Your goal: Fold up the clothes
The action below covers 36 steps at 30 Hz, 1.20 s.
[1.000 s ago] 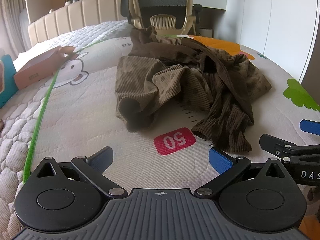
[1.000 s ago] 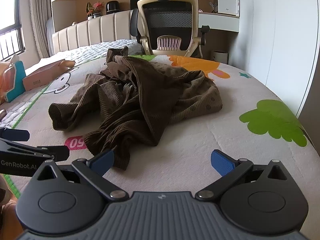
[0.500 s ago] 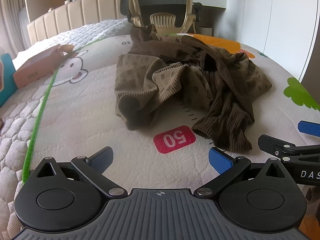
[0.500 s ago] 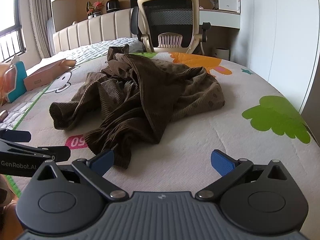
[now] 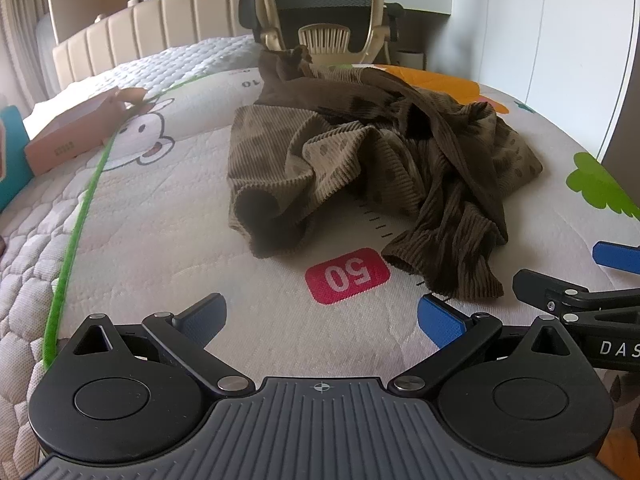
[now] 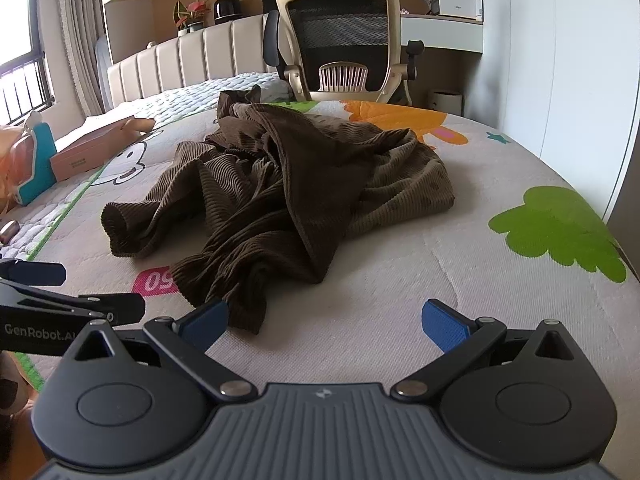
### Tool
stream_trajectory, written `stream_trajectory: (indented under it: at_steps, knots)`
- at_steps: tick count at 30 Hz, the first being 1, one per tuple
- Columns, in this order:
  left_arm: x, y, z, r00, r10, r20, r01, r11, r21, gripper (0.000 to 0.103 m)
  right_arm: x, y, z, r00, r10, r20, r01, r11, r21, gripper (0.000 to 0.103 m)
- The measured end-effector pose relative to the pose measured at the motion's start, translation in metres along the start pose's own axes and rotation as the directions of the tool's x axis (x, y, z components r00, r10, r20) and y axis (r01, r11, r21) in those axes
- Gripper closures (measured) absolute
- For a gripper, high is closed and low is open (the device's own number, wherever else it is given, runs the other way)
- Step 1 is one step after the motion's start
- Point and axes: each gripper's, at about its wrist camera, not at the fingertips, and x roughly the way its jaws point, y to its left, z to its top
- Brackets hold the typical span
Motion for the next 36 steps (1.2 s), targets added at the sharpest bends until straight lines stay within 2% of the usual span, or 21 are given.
stream_trajectory:
  at_steps: [5, 7, 9, 12, 16, 18, 19, 21, 23, 25, 26, 28, 30, 32, 34, 36]
  knots:
    - [0.001, 0.0, 0.0, 1.0, 0.001, -0.004, -0.001, 1.0, -0.003, 0.0, 0.0, 0.0, 0.0, 1.0, 0.001, -0.001, -0.001, 1.0, 0.001, 0.0]
    - [0.004, 0.001, 0.003, 1.0, -0.022, -0.017, 0.022, 1.0, 0.001, 0.0, 0.001, -0.001, 0.001, 1.0, 0.014, -0.009, -0.014, 1.0, 0.005, 0.0]
    - [0.007, 0.01, 0.01, 0.994, -0.104, -0.033, 0.104, 0.994, -0.015, 0.0, 0.002, -0.004, 0.005, 0.999, 0.04, -0.022, -0.04, 0.999, 0.004, 0.0]
    - [0.01, 0.039, 0.03, 0.962, -0.273, 0.027, 0.274, 0.957, -0.098, 0.0, 0.008, -0.016, 0.018, 0.995, 0.089, -0.039, -0.089, 0.996, 0.018, 0.0]
    - [0.026, 0.076, 0.069, 0.94, -0.327, 0.102, 0.341, 0.92, -0.193, 0.0, 0.027, -0.044, 0.027, 0.982, 0.174, -0.069, -0.162, 0.974, 0.156, 0.0]
    - [0.038, 0.088, 0.09, 0.934, -0.326, 0.145, 0.349, 0.919, -0.182, 0.0, 0.039, -0.057, 0.024, 0.974, 0.211, -0.085, -0.185, 0.953, 0.241, 0.0]
    - [0.046, 0.09, 0.099, 0.934, -0.327, 0.145, 0.349, 0.921, -0.171, 0.0, 0.039, -0.062, 0.021, 0.973, 0.224, -0.048, -0.204, 0.942, 0.266, 0.0]
    - [0.068, 0.093, 0.118, 0.934, -0.337, 0.119, 0.353, 0.923, -0.154, 0.0, 0.037, -0.067, 0.014, 0.971, 0.238, -0.004, -0.225, 0.922, 0.314, 0.0]
    - [0.095, 0.092, 0.136, 0.934, -0.354, 0.058, 0.358, 0.921, -0.153, 0.0, 0.038, -0.068, 0.012, 0.971, 0.24, 0.011, -0.228, 0.907, 0.353, 0.0]
    - [0.12, 0.09, 0.148, 0.941, -0.339, 0.007, 0.336, 0.928, -0.16, 0.0, 0.043, -0.064, 0.02, 0.972, 0.233, -0.043, -0.206, 0.921, 0.331, 0.0]
    - [0.131, 0.091, 0.151, 0.944, -0.33, -0.003, 0.326, 0.932, -0.157, 0.0, 0.047, -0.06, 0.028, 0.968, 0.232, -0.098, -0.195, 0.937, 0.29, 0.0]
    - [0.147, 0.096, 0.155, 0.955, -0.297, -0.009, 0.293, 0.946, -0.139, 0.0, 0.055, -0.059, 0.047, 0.942, 0.285, -0.178, -0.241, 0.942, 0.233, 0.0]
    - [0.159, 0.101, 0.158, 0.966, -0.259, -0.003, 0.257, 0.96, -0.11, 0.0, 0.06, -0.059, 0.071, 0.956, 0.263, -0.128, -0.242, 0.957, 0.159, 0.0]
    - [0.164, 0.105, 0.158, 0.968, -0.251, 0.033, 0.252, 0.966, -0.062, 0.0, 0.065, -0.059, 0.096, 0.968, 0.241, -0.068, -0.235, 0.968, 0.083, 0.0]
    - [0.171, 0.105, 0.156, 0.96, -0.265, 0.092, 0.267, 0.964, -0.006, 0.0, 0.092, -0.06, 0.127, 0.978, 0.209, 0.009, -0.209, 0.978, 0.019, 0.0]
    - [0.182, 0.103, 0.152, 0.951, -0.281, 0.129, 0.278, 0.96, 0.036, 0.0, 0.132, -0.069, 0.154, 0.979, 0.196, 0.064, -0.2, 0.977, 0.07, 0.0]
